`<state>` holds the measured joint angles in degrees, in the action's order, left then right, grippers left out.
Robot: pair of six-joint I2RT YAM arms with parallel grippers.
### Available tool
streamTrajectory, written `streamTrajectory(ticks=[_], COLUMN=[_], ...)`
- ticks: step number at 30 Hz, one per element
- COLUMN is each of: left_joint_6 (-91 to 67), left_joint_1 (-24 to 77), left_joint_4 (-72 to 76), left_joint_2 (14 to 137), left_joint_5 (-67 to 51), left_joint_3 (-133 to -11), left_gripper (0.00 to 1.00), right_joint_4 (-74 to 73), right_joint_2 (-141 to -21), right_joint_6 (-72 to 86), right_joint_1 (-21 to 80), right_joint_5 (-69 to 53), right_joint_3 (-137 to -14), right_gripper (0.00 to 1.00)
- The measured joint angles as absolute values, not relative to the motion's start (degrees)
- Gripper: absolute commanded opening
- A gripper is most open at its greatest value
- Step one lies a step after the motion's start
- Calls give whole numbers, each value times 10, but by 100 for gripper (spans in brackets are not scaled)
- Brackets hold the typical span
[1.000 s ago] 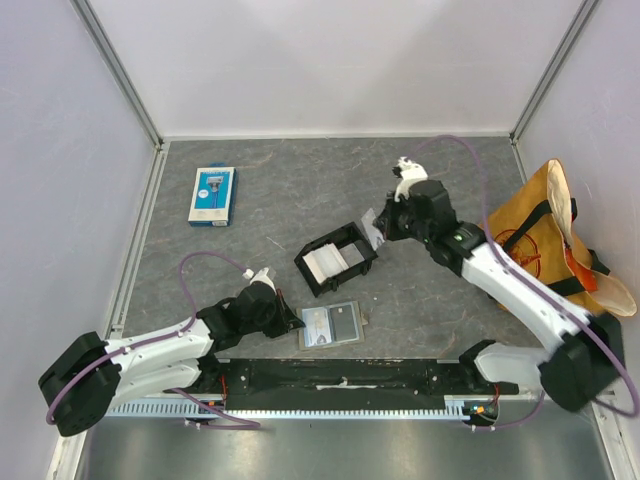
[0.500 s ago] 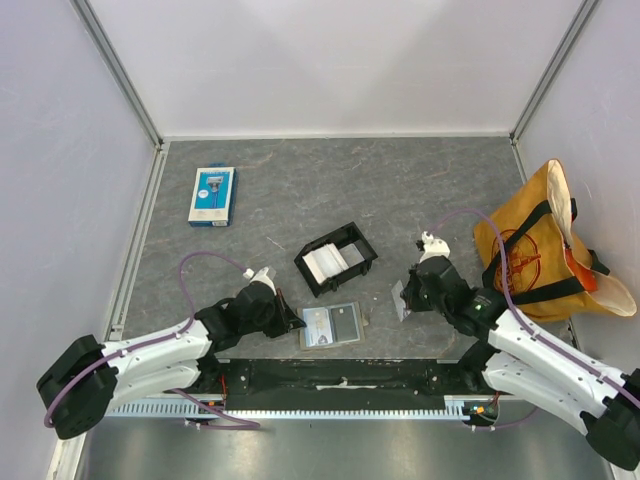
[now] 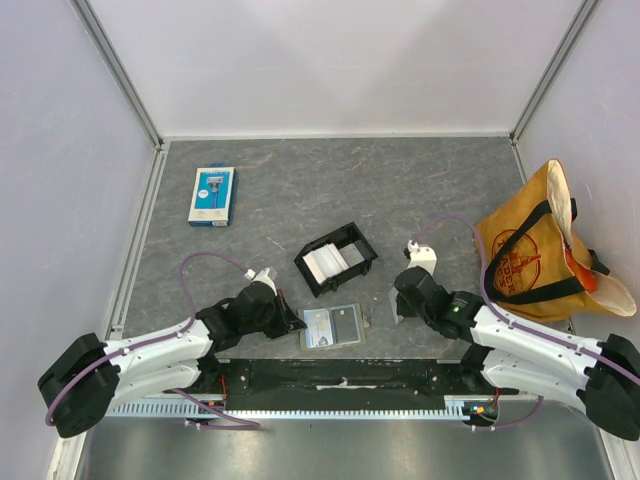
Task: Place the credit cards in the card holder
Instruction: Turn over the card slot in the card holder.
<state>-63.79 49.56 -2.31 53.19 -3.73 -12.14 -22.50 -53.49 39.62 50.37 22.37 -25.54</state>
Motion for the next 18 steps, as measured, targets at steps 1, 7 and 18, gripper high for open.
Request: streamTrajectory(ticks=[1, 7, 18], left_joint_6=[-638, -638, -638], left_joint_1=[496, 495, 495], left_joint_4=[-22, -16, -16], left_joint_2=[533, 536, 532], left_joint_5=[-38, -46, -47], left_joint_3=[-121, -121, -121], left_gripper=[2, 2, 2], right_joint_4=[-223, -214, -228], right_joint_2=[-538, -553, -537], right_joint_6=[397, 402, 406], right_joint_1=[507, 519, 520], right_joint_5=[228, 227, 212], right_joint_3=[-255, -255, -265], right_gripper=[10, 16, 0])
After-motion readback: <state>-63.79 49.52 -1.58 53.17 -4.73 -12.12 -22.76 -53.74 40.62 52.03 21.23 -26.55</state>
